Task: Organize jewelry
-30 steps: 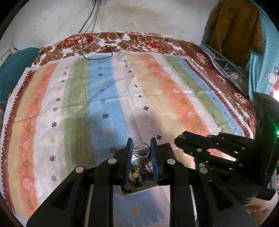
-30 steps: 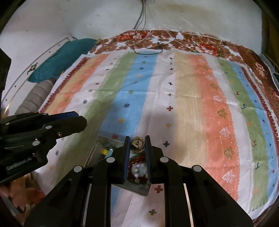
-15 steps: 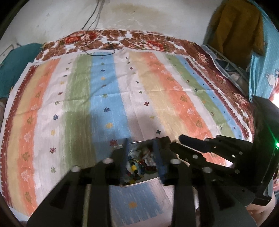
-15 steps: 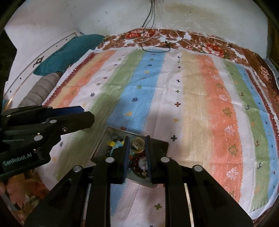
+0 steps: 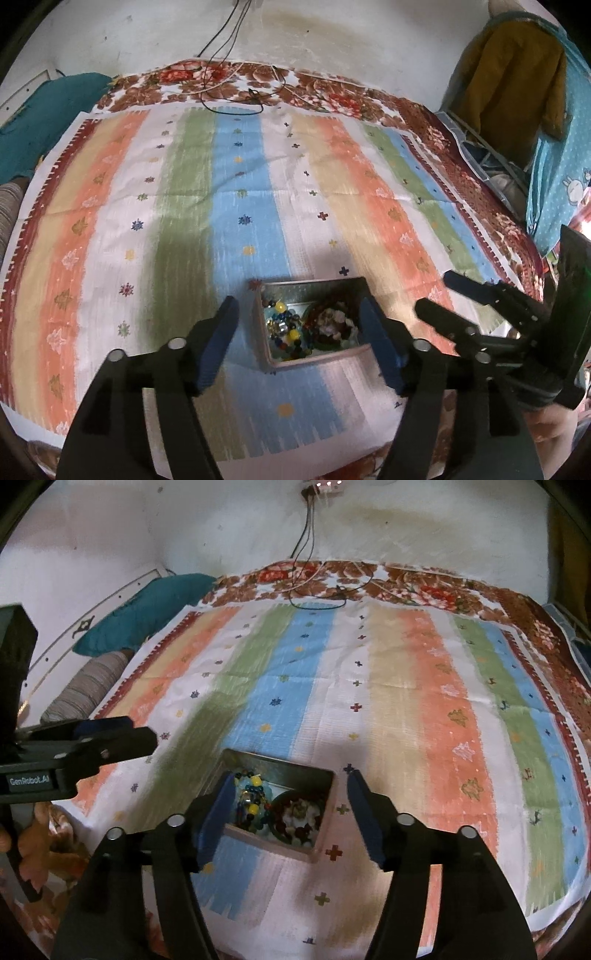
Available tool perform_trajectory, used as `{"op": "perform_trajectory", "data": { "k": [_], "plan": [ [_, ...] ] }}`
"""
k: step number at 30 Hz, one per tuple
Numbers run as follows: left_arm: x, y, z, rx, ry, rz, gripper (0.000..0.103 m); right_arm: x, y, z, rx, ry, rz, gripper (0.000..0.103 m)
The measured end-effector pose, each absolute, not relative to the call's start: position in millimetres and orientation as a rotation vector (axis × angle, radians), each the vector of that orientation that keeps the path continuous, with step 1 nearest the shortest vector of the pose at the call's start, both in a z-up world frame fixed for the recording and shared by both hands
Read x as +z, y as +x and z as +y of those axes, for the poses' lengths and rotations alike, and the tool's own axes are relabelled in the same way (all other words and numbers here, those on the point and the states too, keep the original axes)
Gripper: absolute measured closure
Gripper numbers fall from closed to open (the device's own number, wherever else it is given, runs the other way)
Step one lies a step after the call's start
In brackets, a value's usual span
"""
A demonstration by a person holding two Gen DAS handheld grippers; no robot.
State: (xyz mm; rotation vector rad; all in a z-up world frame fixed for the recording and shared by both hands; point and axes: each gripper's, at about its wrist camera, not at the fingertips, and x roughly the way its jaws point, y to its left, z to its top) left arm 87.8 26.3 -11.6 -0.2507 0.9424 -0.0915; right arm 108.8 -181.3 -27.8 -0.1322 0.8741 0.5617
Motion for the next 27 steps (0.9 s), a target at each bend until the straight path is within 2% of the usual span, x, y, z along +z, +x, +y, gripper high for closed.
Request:
{"op": "perform_trajectory", "data": {
  "k": [4,10,19,27],
  "plan": [
    [-12.4,78.7,20.8,-0.086,-0.212,0.935,0.018,-26.6,101.3,-190.1,0.565,-0.129,0.871,0.031],
    [-12.1,68.6,17.1,-0.070,-0.169,0.914,0.009,-27.1,95.5,-195.7,0.578,-0.131,0.872,0.019],
    [-14.3,42.8,14.9,-0.088,-0.139,0.872,0.007,-24.6,82.2,-196.9,0.607,-0.162,0.846,0.008],
    [-12.4,24.4,5.2,-0.086,-0.079,0.846,0.006,-17.8,69.2,-203.5,0.654,-0.132,0.822,0.006]
  ]
}}
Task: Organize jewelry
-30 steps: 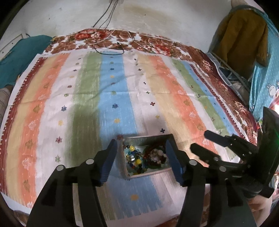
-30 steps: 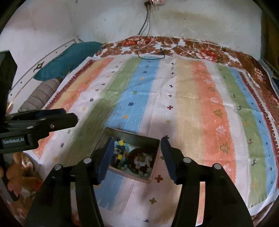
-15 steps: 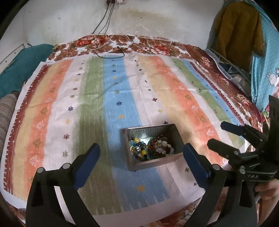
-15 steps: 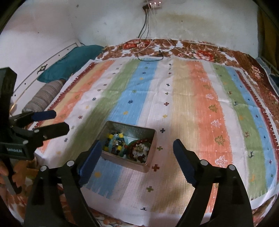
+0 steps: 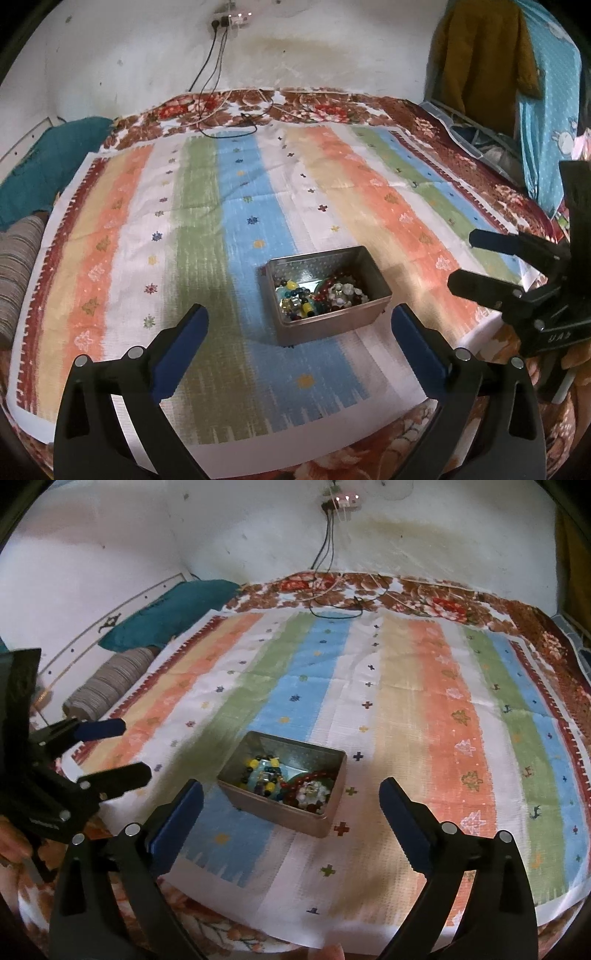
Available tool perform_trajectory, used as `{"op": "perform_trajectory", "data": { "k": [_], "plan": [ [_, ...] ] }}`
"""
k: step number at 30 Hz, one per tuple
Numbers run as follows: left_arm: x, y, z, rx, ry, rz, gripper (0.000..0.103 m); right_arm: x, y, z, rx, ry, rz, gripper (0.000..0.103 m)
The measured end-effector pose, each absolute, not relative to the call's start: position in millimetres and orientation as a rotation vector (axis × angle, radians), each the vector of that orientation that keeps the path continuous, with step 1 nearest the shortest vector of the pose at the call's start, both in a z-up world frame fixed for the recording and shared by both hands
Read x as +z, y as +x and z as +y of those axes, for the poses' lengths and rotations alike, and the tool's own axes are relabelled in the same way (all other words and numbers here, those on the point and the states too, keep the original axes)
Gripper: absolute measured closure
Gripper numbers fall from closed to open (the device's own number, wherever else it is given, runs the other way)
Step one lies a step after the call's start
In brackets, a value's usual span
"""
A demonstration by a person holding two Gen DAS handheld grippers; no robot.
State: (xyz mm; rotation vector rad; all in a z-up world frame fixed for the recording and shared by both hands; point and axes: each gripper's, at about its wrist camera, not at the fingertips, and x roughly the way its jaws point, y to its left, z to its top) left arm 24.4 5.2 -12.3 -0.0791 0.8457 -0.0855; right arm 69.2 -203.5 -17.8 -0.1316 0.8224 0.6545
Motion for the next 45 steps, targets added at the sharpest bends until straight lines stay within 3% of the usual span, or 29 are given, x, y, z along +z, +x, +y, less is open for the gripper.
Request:
{"op": "perform_trajectory", "data": {
  "k": [45],
  "plan": [
    [-4.4,3.2,-3.4,-0.100,-0.046,0.791,0.006,-12.0,45.5,-206.1,0.634,-0.151,0.779,0.006]
  ]
}}
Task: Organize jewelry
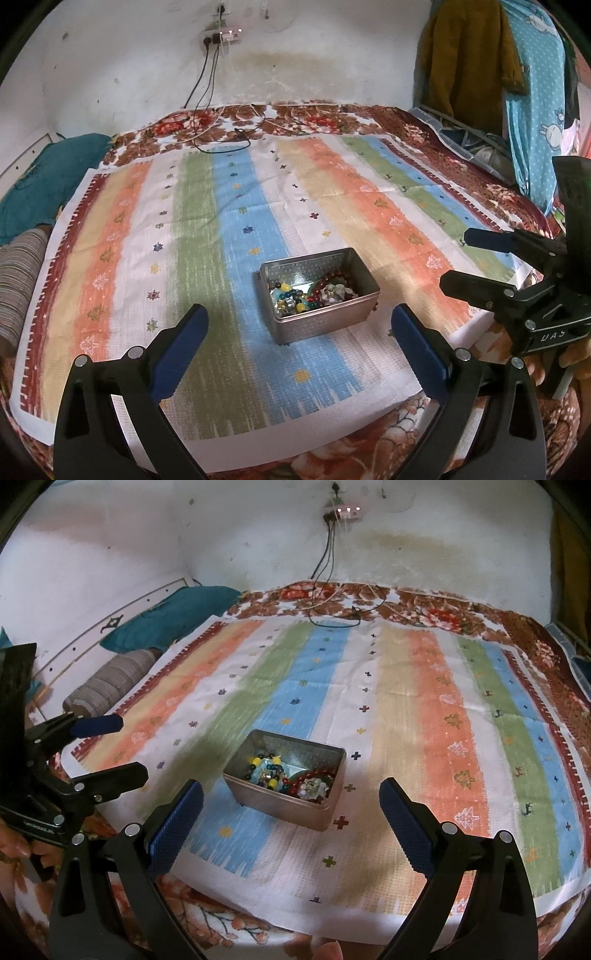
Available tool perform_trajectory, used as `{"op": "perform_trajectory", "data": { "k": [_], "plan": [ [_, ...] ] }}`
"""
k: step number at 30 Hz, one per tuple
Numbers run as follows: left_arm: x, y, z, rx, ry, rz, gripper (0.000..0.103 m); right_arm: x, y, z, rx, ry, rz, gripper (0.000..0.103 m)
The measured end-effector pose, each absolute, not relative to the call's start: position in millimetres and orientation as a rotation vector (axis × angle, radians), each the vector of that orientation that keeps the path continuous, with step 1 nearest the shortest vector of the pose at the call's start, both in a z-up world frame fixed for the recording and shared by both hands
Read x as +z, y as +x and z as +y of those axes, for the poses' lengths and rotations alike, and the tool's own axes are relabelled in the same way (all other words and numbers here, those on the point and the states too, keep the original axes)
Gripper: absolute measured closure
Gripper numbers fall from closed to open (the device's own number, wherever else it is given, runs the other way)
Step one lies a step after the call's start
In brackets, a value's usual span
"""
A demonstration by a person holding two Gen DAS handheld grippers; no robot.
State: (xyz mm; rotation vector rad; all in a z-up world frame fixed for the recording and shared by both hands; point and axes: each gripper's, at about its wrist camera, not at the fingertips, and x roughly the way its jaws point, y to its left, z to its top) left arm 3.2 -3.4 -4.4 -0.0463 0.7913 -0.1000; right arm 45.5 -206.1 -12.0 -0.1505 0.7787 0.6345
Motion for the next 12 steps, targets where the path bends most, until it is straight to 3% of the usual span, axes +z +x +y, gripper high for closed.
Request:
{"op": "perform_trajectory", "data": {
  "k": [12],
  "plan": [
    [-3.2,2.1,-8.1,-0.103,-0.039,0.787,0.006,-12.8,46.8,-204.5,0.649,-0.150,0.800,0.006]
  ]
}}
